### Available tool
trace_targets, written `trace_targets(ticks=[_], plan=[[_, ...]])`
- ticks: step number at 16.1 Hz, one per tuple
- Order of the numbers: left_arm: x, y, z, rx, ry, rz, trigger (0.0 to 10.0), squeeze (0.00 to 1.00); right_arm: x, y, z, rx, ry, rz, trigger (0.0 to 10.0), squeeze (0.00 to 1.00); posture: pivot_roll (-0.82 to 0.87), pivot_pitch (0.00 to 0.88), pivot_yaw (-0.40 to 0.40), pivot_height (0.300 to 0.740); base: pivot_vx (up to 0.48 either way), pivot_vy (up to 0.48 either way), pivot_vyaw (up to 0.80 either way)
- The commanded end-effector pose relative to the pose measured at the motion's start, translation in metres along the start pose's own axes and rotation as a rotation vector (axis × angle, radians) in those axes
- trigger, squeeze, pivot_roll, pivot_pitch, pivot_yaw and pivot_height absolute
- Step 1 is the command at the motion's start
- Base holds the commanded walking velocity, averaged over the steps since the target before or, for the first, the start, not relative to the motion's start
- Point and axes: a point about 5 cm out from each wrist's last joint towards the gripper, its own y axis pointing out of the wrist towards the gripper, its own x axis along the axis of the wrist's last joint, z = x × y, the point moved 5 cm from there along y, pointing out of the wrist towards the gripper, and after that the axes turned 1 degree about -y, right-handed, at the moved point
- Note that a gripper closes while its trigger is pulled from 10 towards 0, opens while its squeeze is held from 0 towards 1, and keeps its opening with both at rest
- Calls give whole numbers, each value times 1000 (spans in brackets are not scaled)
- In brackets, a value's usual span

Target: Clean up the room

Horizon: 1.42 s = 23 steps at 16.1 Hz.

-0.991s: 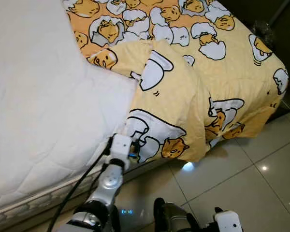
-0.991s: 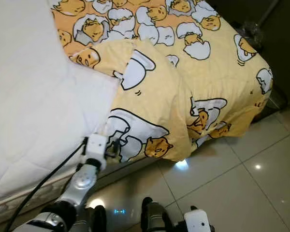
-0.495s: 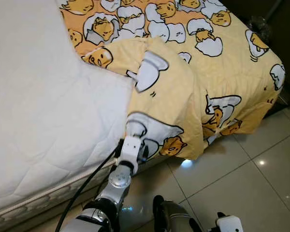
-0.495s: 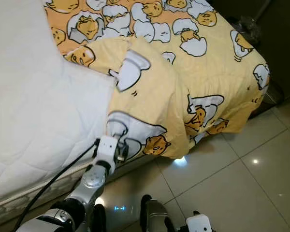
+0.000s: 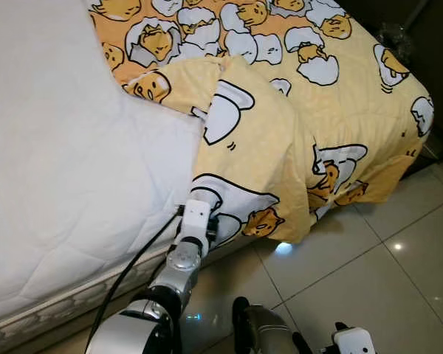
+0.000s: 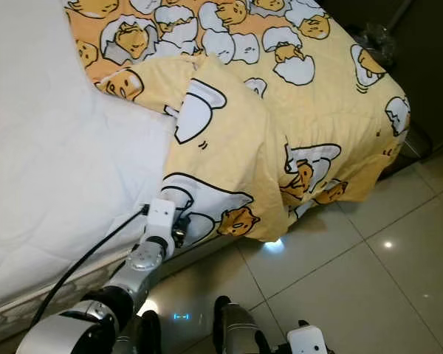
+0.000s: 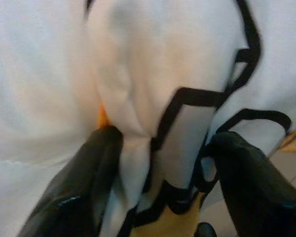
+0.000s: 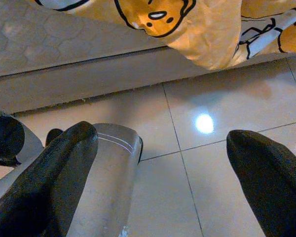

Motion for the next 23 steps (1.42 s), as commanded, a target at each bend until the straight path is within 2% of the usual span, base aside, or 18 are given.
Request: trace_targets(ticks=[1,2,5,7,12,16,17,19,23], plan=[[-20,-3,9,47,15,81,0,0,-8,-5,-5,-17,-6,36,10000,0,-266,255,-97,740,0,0,0],[-21,-4,10,51,79,85,0,0,-8,-5,-5,-15,-8,37,10000,0,-266,255,-97,740,0,0,0],[-29,-6,5,30,185,106,0,0,-7,-3,-5,-10,-14,37,10000,0,-262,255,-101,740,0,0,0],[-35,-8,0,4,224,122,0,0,-6,-2,-6,-10,-16,37,10000,0,-260,252,-102,740,0,0,0],[-39,-12,-2,-23,232,99,0,0,-6,3,-5,-2,-19,36,10000,0,-246,229,-99,740,0,0,0],[-54,-21,-10,-69,193,106,0,0,-7,8,-6,4,-25,36,10000,0,-223,207,-99,740,0,0,0],[-56,-23,-13,-72,206,93,10000,0,-6,10,-7,5,-24,35,10000,0,-217,208,-99,740,0,0,0],[-63,-30,-24,-122,191,79,10000,0,-7,12,-5,10,-23,36,10000,0,-210,210,-93,740,0,0,0],[-73,-34,-21,-127,144,105,10000,0,-7,15,-5,12,-19,37,10000,0,-206,211,-91,740,-305,-133,0]])
